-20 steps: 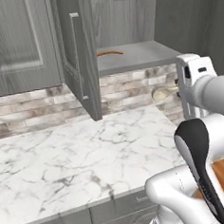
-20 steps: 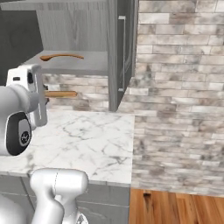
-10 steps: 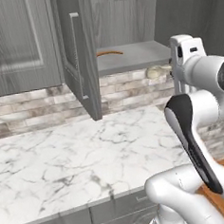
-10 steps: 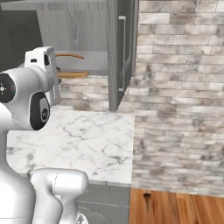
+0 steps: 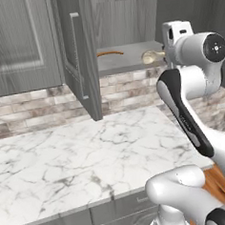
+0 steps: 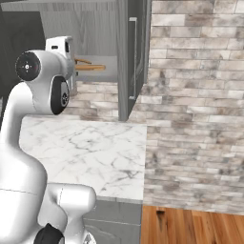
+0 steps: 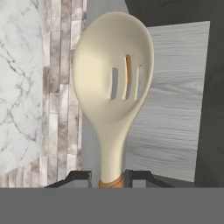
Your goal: Organize the utensils by type. Pick up the wooden spoons from the counter and place them in the open cabinet. Then pick up the metallic utensils from the counter and place them in the open drawer.
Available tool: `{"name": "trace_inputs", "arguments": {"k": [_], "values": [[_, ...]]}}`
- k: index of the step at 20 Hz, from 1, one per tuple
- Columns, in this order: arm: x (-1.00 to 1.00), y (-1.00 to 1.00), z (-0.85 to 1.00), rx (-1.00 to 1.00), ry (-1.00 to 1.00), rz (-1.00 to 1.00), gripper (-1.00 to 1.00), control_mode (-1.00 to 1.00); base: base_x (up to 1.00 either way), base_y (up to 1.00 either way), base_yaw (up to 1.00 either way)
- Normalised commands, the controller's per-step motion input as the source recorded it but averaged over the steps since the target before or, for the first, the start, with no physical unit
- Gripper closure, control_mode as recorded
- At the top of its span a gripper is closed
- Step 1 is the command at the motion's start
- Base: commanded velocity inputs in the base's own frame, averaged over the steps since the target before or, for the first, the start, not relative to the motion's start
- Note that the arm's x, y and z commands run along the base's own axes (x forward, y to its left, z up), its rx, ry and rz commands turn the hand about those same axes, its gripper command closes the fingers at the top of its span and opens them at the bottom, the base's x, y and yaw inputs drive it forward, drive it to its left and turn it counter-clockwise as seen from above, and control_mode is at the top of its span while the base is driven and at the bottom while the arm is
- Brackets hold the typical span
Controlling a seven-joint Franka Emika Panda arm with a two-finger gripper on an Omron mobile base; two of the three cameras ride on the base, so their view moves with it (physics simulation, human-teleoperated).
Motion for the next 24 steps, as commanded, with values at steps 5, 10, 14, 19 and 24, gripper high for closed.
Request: {"name": "trace_inputs", "arguments": {"k": [5,10,14,19,24], "values": [[0.43,-0.05,-0.09,-0.05,0.0,0.0,1.0,-1.0,0.0,0.0,0.0],[0.42,-0.02,-0.13,-0.02,0.0,0.0,1.0,-1.0,0.0,0.0,0.0],[0.38,-0.03,-0.12,0.0,0.0,0.0,1.0,-1.0,0.0,0.0,0.0],[0.41,-0.06,-0.12,0.0,0.03,0.0,1.0,-1.0,0.0,0.0,0.0],[0.23,-0.05,-0.15,0.0,0.11,0.0,1.0,-1.0,0.0,0.0,0.0]]}}
